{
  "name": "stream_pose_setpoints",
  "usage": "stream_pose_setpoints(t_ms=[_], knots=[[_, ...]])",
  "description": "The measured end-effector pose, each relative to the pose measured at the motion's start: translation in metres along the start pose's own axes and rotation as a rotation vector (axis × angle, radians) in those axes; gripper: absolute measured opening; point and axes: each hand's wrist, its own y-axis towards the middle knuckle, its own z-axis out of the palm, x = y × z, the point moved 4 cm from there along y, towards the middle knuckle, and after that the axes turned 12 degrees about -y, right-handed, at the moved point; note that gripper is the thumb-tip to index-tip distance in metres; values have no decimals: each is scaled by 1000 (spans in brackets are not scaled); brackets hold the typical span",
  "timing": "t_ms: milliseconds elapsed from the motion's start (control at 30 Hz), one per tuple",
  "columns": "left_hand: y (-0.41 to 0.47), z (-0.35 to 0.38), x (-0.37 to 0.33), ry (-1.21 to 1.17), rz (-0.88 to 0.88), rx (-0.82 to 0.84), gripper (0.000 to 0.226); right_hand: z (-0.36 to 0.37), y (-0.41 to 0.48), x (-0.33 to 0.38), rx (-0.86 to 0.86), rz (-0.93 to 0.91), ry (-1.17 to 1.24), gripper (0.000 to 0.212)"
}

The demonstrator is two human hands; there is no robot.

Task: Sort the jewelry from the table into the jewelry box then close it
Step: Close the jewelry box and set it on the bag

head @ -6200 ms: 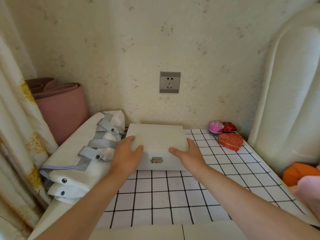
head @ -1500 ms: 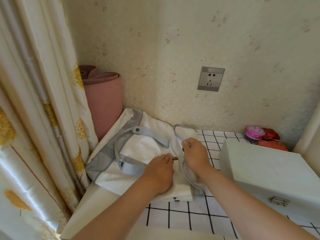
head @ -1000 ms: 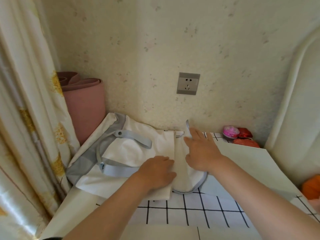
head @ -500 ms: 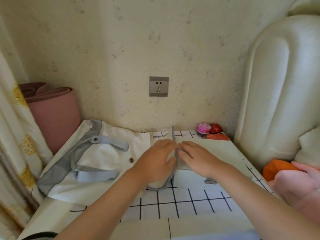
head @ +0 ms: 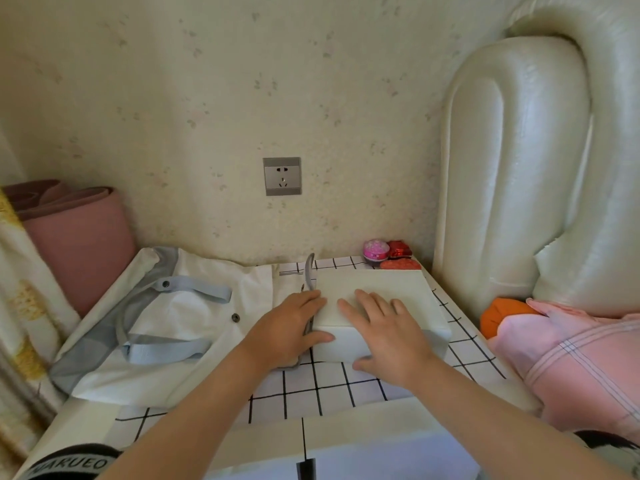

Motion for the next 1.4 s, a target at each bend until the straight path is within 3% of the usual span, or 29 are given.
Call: stream_pose_setpoints(t_ms=[100, 233, 333, 600, 667, 800, 967, 1100, 1167, 1267, 1400], knots=[[7, -8, -1, 10, 75, -76, 74, 3, 1, 3, -82, 6, -20, 119], [15, -11, -1, 14, 90, -61, 55, 6, 5, 7, -122, 2, -106, 113], [15, -9, 1, 14, 79, -66, 58, 10, 7, 0, -119, 38, -112, 110], [13, 5, 11, 132, -82, -14, 105, 10, 7, 5, -158, 55, -120, 102], [15, 0, 10, 189, -46, -107, 102, 9, 6, 9, -185, 61, -120, 102], [20, -11, -9, 331, 28, -277, 74, 5, 9, 3, -192, 130, -120, 113], [27, -15, -12, 41, -179, -244, 68, 0, 19, -11, -169, 146, -134, 108], [23, -10, -10, -542, -254, -210, 53, -7, 22, -17, -225, 162, -125, 95], [18, -6, -8, -785, -325, -202, 58, -13, 22, -19, -267, 162, -128, 92], [17, -2, 2, -949, -416, -152, 76, -28, 21, -20, -354, 159, -161, 86], [13, -6, 0, -1094, -553, -85, 49, -55, 19, -26, -463, 184, -146, 83]])
